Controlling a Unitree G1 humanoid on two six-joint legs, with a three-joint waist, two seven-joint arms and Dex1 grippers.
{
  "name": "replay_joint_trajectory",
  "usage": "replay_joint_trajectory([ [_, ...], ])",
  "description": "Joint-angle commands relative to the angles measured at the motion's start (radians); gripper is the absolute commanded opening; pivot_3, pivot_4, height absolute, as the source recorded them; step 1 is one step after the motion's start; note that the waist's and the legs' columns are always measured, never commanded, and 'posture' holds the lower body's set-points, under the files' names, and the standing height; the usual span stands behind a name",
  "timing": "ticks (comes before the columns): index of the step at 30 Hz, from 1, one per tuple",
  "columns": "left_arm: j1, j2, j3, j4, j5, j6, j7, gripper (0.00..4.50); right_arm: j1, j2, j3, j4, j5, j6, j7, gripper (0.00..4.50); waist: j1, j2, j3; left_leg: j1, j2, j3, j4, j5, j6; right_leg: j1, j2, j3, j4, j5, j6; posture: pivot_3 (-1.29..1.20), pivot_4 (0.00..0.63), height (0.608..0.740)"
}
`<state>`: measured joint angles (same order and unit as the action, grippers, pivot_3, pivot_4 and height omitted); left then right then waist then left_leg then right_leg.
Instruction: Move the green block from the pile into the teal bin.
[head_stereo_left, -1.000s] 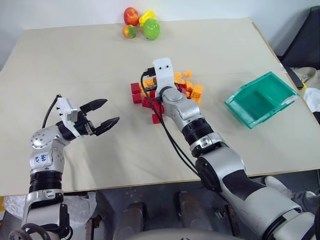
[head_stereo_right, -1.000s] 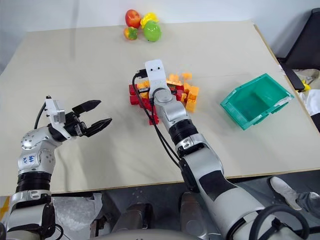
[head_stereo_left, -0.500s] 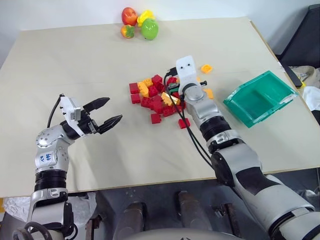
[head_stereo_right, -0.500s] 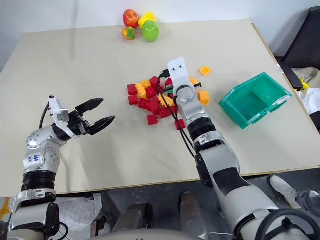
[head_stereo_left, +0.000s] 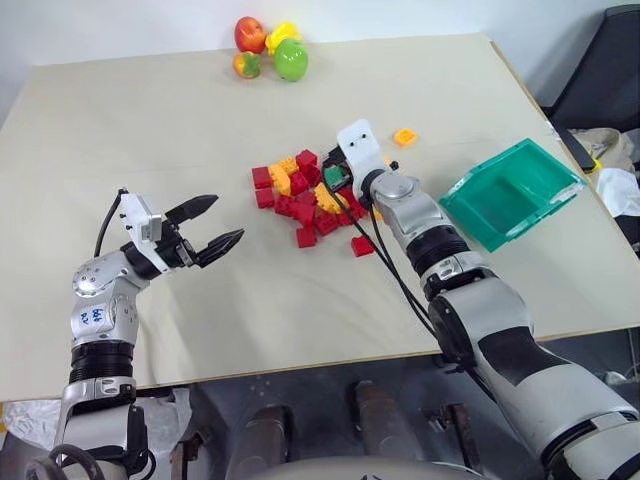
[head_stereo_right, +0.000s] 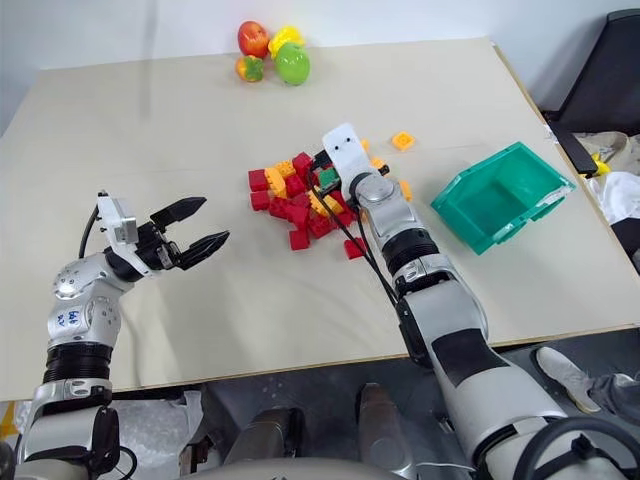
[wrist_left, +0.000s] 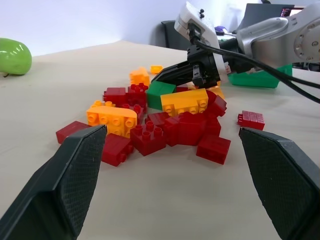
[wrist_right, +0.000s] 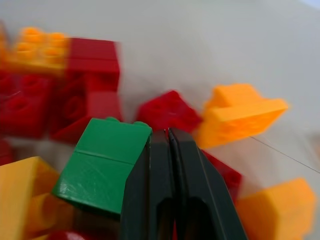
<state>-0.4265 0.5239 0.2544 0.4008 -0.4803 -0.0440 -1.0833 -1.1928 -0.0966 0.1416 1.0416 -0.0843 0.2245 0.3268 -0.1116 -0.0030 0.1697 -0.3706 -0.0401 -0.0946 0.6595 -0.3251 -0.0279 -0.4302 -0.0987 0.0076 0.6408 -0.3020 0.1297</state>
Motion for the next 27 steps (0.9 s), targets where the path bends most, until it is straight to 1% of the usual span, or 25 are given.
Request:
replay_joint_trajectory([
  [1, 0.013, 0.005, 0.018, -0.043, -0.013, -0.011, 0.004, 4.50, 0.031, -0.020, 0.078, -0.183, -0.005, 0.102, 0.231, 0.08, 0.001, 0.000, 0.000, 0.000, 0.000, 0.000, 0.000, 0.000, 0.000, 0.000, 0.000, 0.000, 0.000, 0.000, 0.000, 0.00, 0.150, 0.740],
  [4, 0.026, 0.005, 0.021, -0.054, -0.016, -0.011, 0.005, 4.50, 0.095, -0.061, 0.112, -0.375, 0.015, 0.199, 0.363, 0.08, 0.009, 0.000, 0.000, -0.001, -0.001, -0.001, 0.001, 0.000, 0.000, 0.000, 0.000, 0.000, 0.001, 0.000, 0.000, 0.00, 0.150, 0.740],
  [7, 0.035, 0.005, 0.022, -0.063, -0.019, -0.009, 0.006, 4.50, 0.172, -0.136, 0.144, -0.593, 0.042, 0.306, 0.495, 0.08, 0.024, 0.000, 0.000, -0.001, -0.001, -0.001, 0.002, 0.000, 0.000, 0.000, -0.001, 0.000, 0.001, 0.000, 0.000, 0.00, 0.150, 0.740],
  [10, 0.034, 0.006, 0.022, -0.064, -0.019, -0.006, 0.008, 4.50, 0.223, -0.204, 0.151, -0.734, 0.059, 0.374, 0.561, 0.08, 0.038, 0.000, 0.000, -0.001, -0.001, -0.001, 0.002, 0.000, 0.000, 0.000, -0.001, -0.001, 0.001, 0.000, 0.000, 0.00, 0.150, 0.740],
  [14, 0.023, 0.007, 0.018, -0.056, -0.017, -0.002, 0.008, 4.50, 0.256, -0.300, 0.176, -0.849, 0.064, 0.456, 0.639, 0.08, 0.058, 0.000, 0.000, -0.002, -0.001, -0.001, 0.003, 0.000, 0.000, 0.000, -0.001, -0.001, 0.001, 0.000, 0.000, 0.00, 0.150, 0.740],
  [15, 0.020, 0.007, 0.018, -0.053, -0.016, -0.002, 0.007, 4.50, 0.264, -0.326, 0.164, -0.881, 0.076, 0.473, 0.654, 0.08, 0.060, 0.000, 0.000, -0.002, -0.001, -0.001, 0.003, -0.001, 0.000, 0.000, -0.001, -0.001, 0.001, 0.000, 0.000, 0.00, 0.150, 0.740],
  [19, 0.018, 0.010, 0.018, -0.051, -0.017, -0.002, 0.003, 4.50, 0.287, -0.377, 0.111, -0.957, 0.126, 0.503, 0.671, 0.08, 0.063, 0.000, 0.000, -0.002, -0.002, -0.001, 0.003, -0.001, 0.001, 0.000, -0.001, -0.001, 0.000, 0.000, 0.000, 0.00, 0.150, 0.740],
  [20, 0.018, 0.012, 0.018, -0.050, -0.017, 0.000, -0.001, 4.50, 0.302, -0.435, 0.132, -0.988, 0.156, 0.451, 0.782, 0.08, 0.064, 0.000, 0.000, -0.002, -0.001, -0.001, 0.003, -0.001, 0.001, 0.000, -0.001, -0.001, 0.000, 0.000, 0.000, 0.00, 0.150, 0.740],
  [21, 0.018, 0.016, 0.016, -0.050, -0.018, 0.001, -0.008, 4.50, 0.333, -0.484, 0.124, -1.012, 0.182, 0.395, 0.849, 0.08, 0.069, 0.000, 0.000, -0.002, -0.001, -0.001, 0.003, -0.001, 0.001, 0.000, -0.001, -0.001, -0.001, 0.000, 0.000, 0.00, 0.150, 0.740],
  [23, 0.020, 0.023, 0.013, -0.052, -0.023, 0.009, -0.030, 4.50, 0.395, -0.547, 0.061, -1.043, 0.234, 0.391, 0.880, 0.08, 0.081, 0.000, 0.000, -0.002, -0.001, -0.001, 0.003, -0.001, 0.001, 0.001, -0.001, -0.002, -0.004, 0.000, 0.000, 0.00, 0.150, 0.740],
  [24, 0.023, 0.030, 0.012, -0.056, -0.027, 0.018, -0.045, 4.50, 0.433, -0.572, 0.010, -1.060, 0.261, 0.379, 0.875, 0.25, 0.084, -0.001, 0.000, -0.002, -0.001, -0.001, 0.003, -0.002, 0.002, 0.001, -0.001, -0.002, -0.004, 0.000, 0.000, 0.00, 0.150, 0.740],
  [27, 0.027, 0.043, 0.012, -0.063, -0.034, 0.037, -0.071, 4.50, 0.489, -0.628, -0.059, -1.091, 0.309, 0.357, 0.889, 0.94, 0.087, -0.001, 0.001, -0.002, -0.002, -0.001, 0.003, -0.002, 0.003, 0.002, -0.002, -0.002, -0.005, 0.000, 0.001, 0.00, 0.150, 0.740],
])
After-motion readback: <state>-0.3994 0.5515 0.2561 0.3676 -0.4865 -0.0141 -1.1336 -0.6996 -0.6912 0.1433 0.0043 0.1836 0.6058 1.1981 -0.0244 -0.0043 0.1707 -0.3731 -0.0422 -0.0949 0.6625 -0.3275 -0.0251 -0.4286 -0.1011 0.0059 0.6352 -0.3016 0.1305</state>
